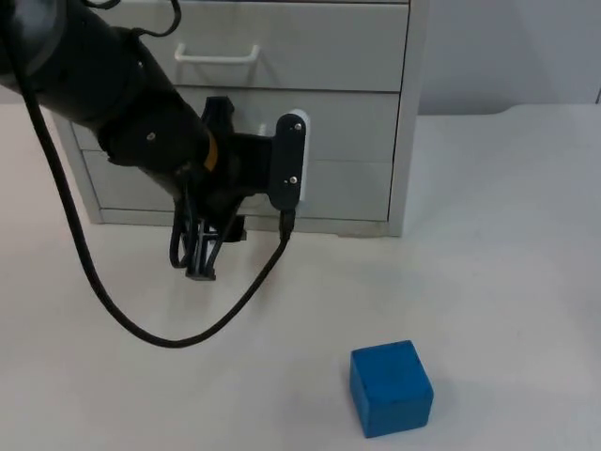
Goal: Open the drawer with the left hand, place the block into the drawer with the right hand, then close the drawer with the left hand.
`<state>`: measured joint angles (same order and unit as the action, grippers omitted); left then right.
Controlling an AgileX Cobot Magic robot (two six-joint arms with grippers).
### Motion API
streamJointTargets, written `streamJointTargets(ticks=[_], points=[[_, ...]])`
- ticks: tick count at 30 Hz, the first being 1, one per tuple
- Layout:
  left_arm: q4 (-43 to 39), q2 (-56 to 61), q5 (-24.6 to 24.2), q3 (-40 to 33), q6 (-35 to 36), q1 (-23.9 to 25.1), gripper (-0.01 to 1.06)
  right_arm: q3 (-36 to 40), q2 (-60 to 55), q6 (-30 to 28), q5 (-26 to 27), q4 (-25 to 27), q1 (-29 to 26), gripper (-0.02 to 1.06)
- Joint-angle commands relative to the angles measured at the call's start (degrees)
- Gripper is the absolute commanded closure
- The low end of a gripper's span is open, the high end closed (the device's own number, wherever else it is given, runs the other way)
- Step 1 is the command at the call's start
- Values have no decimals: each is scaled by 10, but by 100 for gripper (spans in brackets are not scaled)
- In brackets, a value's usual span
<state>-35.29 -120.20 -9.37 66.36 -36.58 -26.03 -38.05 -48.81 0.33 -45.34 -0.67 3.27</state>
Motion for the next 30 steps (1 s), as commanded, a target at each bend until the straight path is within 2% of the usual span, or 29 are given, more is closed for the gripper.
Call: streamJointTargets(ticks=[1,7,11,12,16,22,27,30], points=[[-18,-15,-10,2,6,2,57,-2,0,1,4,-5,1,-1],[-27,-18,-21,2,29,8,62,-2,0,1,4,-5,1,-1],[-26,-18,-71,1,40,8,87,-2,0,1,4,-5,1,-1],[-26,-18,-71,1,40,8,87,-2,0,1,4,-5,1,-1],[-5,-18,-82,1,40,8,105,-2,0,1,4,-5,1,-1],[13,-18,-117,1,43,6,105,-2,0,1,4,-5,1,-1],[69,-14,-203,1,59,3,105,-2,0,1,8,-5,1,-1],[96,-6,-222,-3,53,2,105,-2,0,1,11,-5,1,-1]])
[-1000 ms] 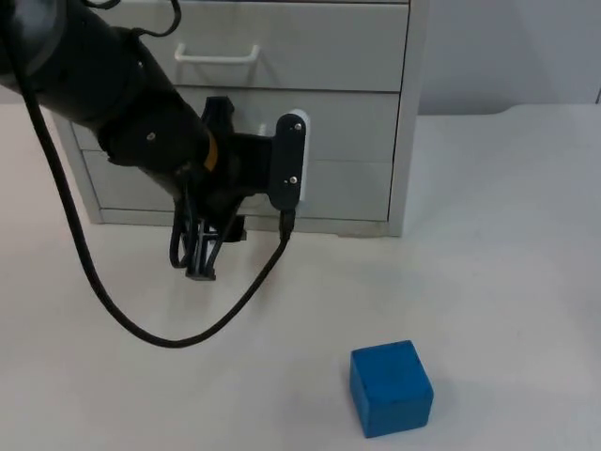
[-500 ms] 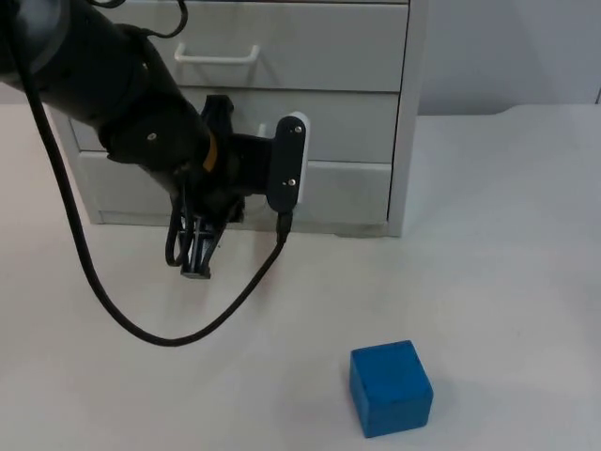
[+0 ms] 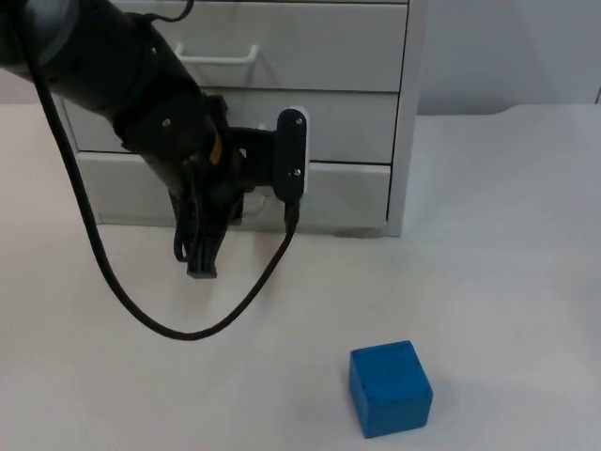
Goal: Open the drawer with the left hand, place the block into the drawer with the right hand, then close the drawer with the left hand.
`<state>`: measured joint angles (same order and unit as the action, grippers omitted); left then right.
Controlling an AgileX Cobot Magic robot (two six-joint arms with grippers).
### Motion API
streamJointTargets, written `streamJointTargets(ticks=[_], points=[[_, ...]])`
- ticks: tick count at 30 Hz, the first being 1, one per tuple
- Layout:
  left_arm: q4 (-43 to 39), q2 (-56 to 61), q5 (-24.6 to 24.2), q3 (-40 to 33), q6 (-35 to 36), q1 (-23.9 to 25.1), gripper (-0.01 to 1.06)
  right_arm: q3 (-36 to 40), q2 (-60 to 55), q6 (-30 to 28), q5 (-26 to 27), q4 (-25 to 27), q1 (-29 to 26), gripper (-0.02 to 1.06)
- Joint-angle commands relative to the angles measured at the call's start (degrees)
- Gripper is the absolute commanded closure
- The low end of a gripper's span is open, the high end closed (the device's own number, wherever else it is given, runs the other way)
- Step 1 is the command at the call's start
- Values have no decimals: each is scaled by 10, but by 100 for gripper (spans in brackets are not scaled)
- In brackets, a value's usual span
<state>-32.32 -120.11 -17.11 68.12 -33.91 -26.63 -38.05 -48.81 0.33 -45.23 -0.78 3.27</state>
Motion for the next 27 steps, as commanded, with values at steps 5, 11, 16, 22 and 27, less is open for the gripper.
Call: streamJointTargets(ticks=[5,11,16,22,27], points=[[62,28,-114,-79,26,-10,105,-2,0,1,10,-4,1,-1],[65,53,-85,-152,60,-14,105,-2,0,1,9,-1,1,-1],[73,61,-71,-200,61,-16,105,-2,0,1,9,0,1,-1],[77,65,-76,-219,61,-42,105,-2,0,1,9,0,1,-1],[80,65,-95,-231,61,-71,105,-2,0,1,6,-1,1,-1]])
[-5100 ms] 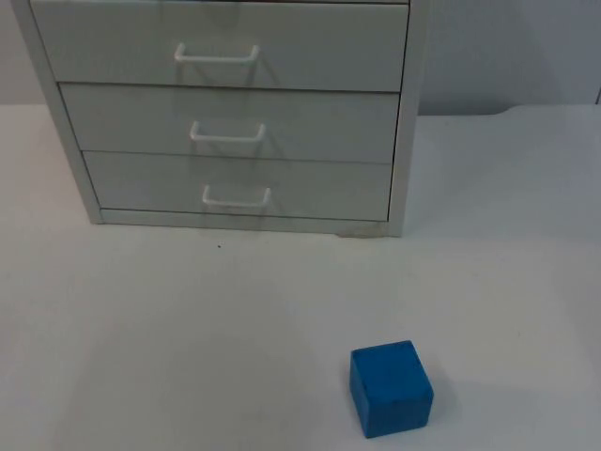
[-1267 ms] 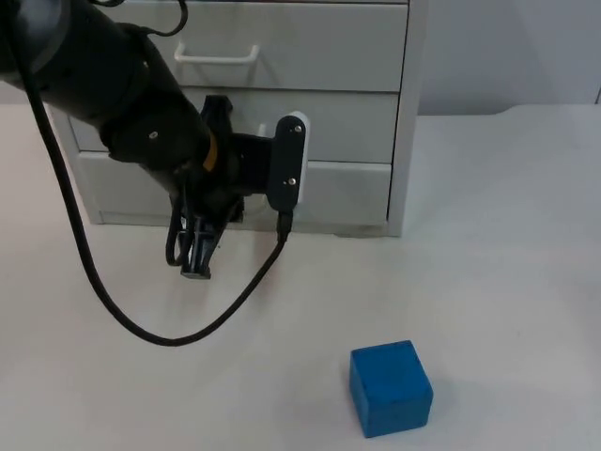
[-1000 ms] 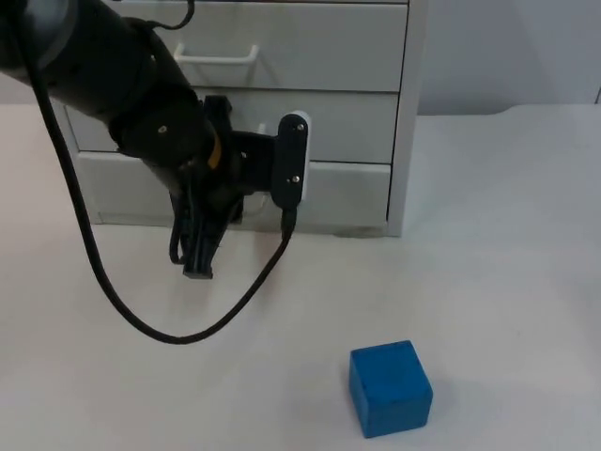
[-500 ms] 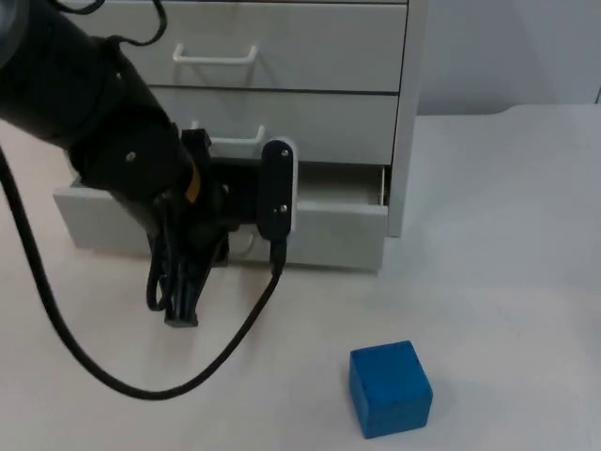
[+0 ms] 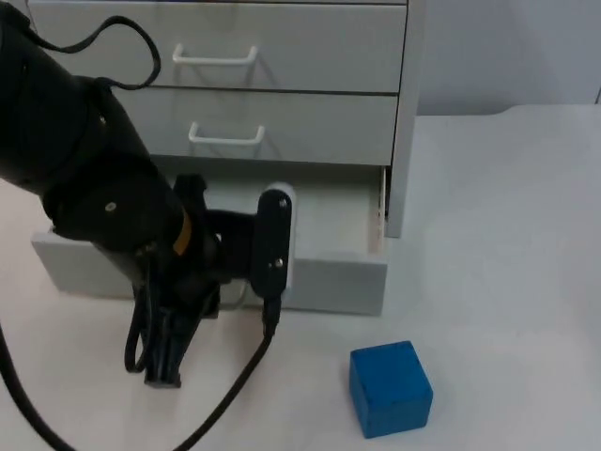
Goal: Open the drawer with the left hand, place the block into the drawer with the right hand, then close the drawer with the left hand.
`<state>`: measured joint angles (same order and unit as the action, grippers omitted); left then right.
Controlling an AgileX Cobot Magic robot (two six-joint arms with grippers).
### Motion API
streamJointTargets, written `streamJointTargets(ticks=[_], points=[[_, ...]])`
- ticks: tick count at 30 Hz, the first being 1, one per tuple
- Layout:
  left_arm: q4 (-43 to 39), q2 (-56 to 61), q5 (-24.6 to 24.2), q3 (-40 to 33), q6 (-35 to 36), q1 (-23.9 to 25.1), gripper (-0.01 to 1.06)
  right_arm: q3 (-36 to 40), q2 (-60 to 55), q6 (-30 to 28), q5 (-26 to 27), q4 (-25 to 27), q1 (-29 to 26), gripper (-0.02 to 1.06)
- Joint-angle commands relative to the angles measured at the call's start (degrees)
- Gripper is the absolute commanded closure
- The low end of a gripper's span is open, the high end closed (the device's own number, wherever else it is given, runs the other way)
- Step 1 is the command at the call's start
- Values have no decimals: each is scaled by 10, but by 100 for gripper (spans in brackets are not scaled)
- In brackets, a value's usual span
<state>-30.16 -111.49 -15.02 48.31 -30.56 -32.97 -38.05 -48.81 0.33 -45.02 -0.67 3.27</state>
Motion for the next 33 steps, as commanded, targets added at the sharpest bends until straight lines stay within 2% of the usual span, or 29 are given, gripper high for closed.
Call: streamJointTargets(ticks=[1,7,18,20,23,24,26,28,33], points=[[56,-21,-117,-37,27,-12,105,-2,0,2,4,-2,1,-1],[57,-21,-140,-39,27,-24,105,-2,0,2,3,-1,1,-1],[72,-21,-146,-39,27,-24,102,-2,0,2,3,-1,1,-1],[76,-21,-146,-39,27,-24,91,-2,0,2,3,-1,1,-1],[86,-21,-146,-39,27,-24,63,-2,0,2,3,-1,1,-1],[86,-21,-146,-39,27,-24,63,-2,0,2,3,-1,1,-1],[88,-21,-146,-39,27,-24,41,-2,0,2,3,-1,1,-1],[101,-15,-146,-39,25,-24,33,-2,0,2,3,-1,1,-1],[101,25,-147,-39,25,-24,31,-2,0,2,3,-1,1,-1]])
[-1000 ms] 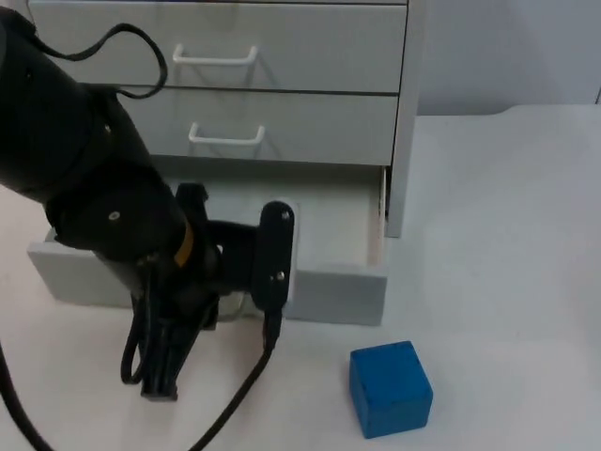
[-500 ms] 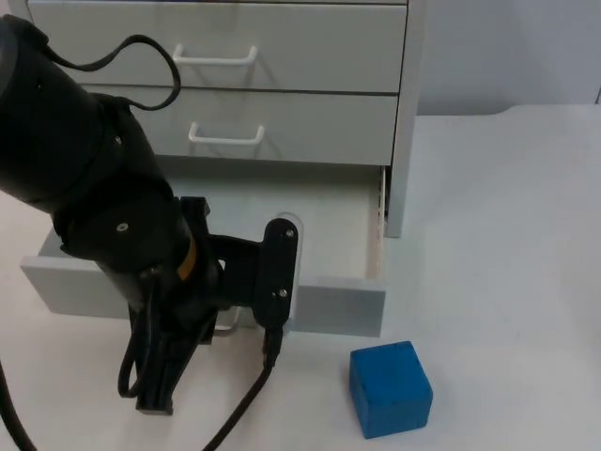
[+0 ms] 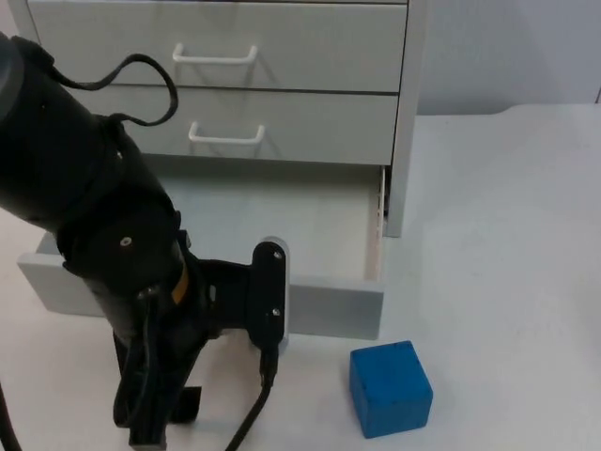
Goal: Open the drawer with the left hand, place the block into the drawer with the right hand, then close the drawer with the left hand.
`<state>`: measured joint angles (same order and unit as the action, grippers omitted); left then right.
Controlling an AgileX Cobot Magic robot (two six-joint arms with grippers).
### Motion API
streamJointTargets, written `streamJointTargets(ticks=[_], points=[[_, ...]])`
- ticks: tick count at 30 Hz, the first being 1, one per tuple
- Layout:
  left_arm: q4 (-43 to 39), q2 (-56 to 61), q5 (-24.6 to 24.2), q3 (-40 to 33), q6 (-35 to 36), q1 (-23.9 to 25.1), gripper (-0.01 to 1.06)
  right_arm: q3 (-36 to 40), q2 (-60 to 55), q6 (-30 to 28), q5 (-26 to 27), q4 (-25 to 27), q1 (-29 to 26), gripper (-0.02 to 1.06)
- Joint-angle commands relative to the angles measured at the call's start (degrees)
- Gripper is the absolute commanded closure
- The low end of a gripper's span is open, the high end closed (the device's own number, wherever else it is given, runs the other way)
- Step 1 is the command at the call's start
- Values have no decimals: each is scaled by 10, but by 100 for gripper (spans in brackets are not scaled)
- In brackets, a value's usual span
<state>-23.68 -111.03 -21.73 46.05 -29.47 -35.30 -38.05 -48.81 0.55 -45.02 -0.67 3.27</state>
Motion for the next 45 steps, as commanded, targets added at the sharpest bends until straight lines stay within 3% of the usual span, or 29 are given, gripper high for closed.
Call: streamJointTargets(ticks=[1,10,17,22,29,35,40,44,45], points=[[36,31,-81,-17,14,-1,31,-2,0,0,3,-1,1,-1],[14,75,-80,-17,12,-1,31,-2,0,1,3,1,1,-1],[27,103,-123,-7,14,-1,31,-2,0,1,3,3,1,-1],[129,191,-155,16,14,-1,31,-2,0,1,3,10,1,-1],[229,334,-155,17,14,1,31,-2,0,1,3,10,1,-1],[232,387,-150,17,63,11,31,-2,0,1,3,10,1,-1],[237,416,-159,16,110,82,31,-2,0,1,3,10,1,-1],[281,451,-173,16,148,217,31,-2,0,1,2,12,1,-1],[281,451,-173,16,148,217,31,-2,0,1,2,12,1,-1]])
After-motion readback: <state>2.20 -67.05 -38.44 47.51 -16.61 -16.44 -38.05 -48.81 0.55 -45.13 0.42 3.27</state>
